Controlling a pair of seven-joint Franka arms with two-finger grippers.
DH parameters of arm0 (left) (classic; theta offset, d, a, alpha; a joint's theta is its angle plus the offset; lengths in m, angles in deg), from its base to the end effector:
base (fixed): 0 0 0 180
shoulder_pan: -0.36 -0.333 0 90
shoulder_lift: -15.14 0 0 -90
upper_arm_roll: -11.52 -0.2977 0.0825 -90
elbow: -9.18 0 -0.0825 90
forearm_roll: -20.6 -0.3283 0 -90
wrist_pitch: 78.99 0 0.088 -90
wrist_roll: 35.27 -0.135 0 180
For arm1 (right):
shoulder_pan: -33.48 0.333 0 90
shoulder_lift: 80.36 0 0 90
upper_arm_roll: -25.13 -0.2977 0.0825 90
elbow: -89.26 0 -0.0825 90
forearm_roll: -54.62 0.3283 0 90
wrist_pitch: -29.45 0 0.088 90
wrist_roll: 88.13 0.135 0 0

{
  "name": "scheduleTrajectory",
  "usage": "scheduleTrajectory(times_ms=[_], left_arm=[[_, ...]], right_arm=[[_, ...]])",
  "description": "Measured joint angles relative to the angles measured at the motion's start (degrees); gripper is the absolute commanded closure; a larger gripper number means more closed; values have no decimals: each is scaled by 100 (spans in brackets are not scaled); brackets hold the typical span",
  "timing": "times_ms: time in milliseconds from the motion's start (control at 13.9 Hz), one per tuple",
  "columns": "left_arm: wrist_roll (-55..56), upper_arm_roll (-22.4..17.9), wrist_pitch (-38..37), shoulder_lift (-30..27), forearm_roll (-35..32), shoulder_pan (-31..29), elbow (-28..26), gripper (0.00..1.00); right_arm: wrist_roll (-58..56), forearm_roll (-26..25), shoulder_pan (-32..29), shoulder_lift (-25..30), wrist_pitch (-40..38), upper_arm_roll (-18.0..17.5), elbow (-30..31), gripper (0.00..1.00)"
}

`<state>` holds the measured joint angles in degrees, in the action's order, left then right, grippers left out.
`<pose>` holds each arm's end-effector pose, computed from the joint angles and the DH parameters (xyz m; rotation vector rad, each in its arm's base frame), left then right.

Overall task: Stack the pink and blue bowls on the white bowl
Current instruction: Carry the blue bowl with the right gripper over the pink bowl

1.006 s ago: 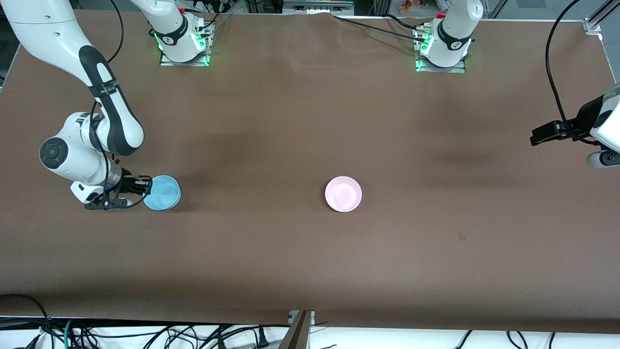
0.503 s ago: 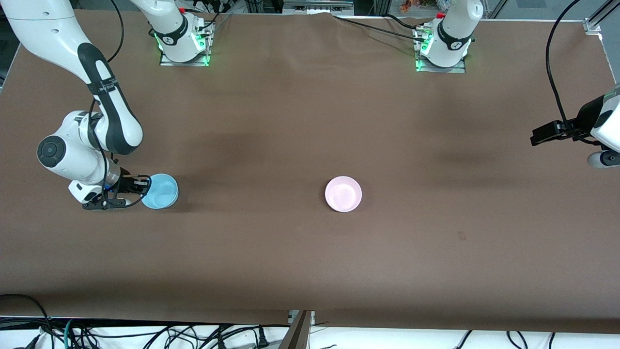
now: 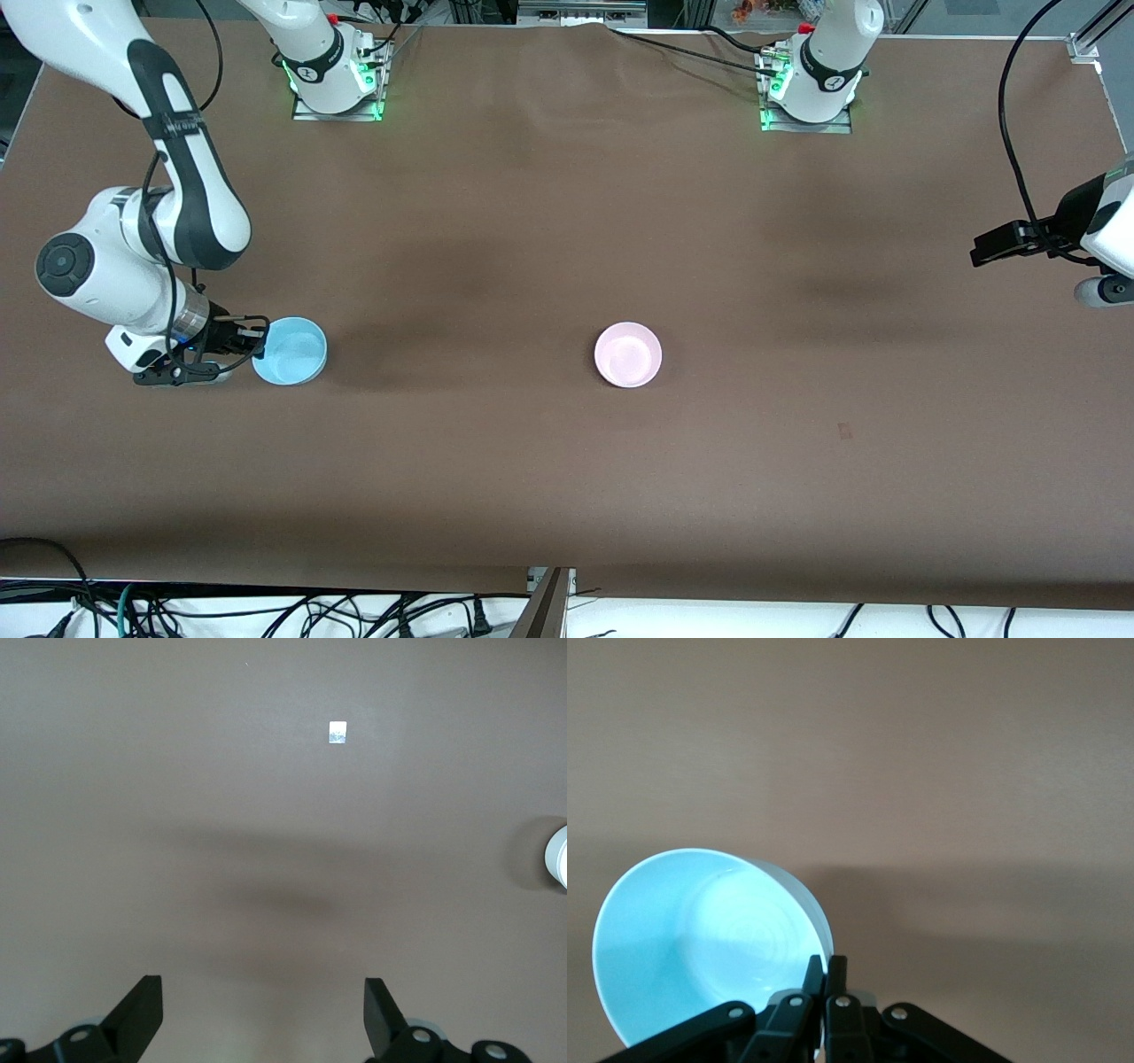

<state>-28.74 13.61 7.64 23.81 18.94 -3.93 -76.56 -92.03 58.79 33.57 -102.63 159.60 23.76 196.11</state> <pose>0.5284 0.0256 0.5263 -3.0970 -0.2361 0.2095 0.5862 0.0176 0.3009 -3.0760 -0.0696 -0.0297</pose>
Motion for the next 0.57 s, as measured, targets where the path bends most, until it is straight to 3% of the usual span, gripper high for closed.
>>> scheduleTrajectory(times_ms=[216, 575], left_arm=[[0, -2, 0, 0, 0, -1, 0, 0], [0, -7, 0, 1, 0, -4, 1, 0]], right_arm=[[1193, -163, 704, 56, -519, -28, -520, 100], [3578, -587, 2138, -124, -544, -61, -844, 100]])
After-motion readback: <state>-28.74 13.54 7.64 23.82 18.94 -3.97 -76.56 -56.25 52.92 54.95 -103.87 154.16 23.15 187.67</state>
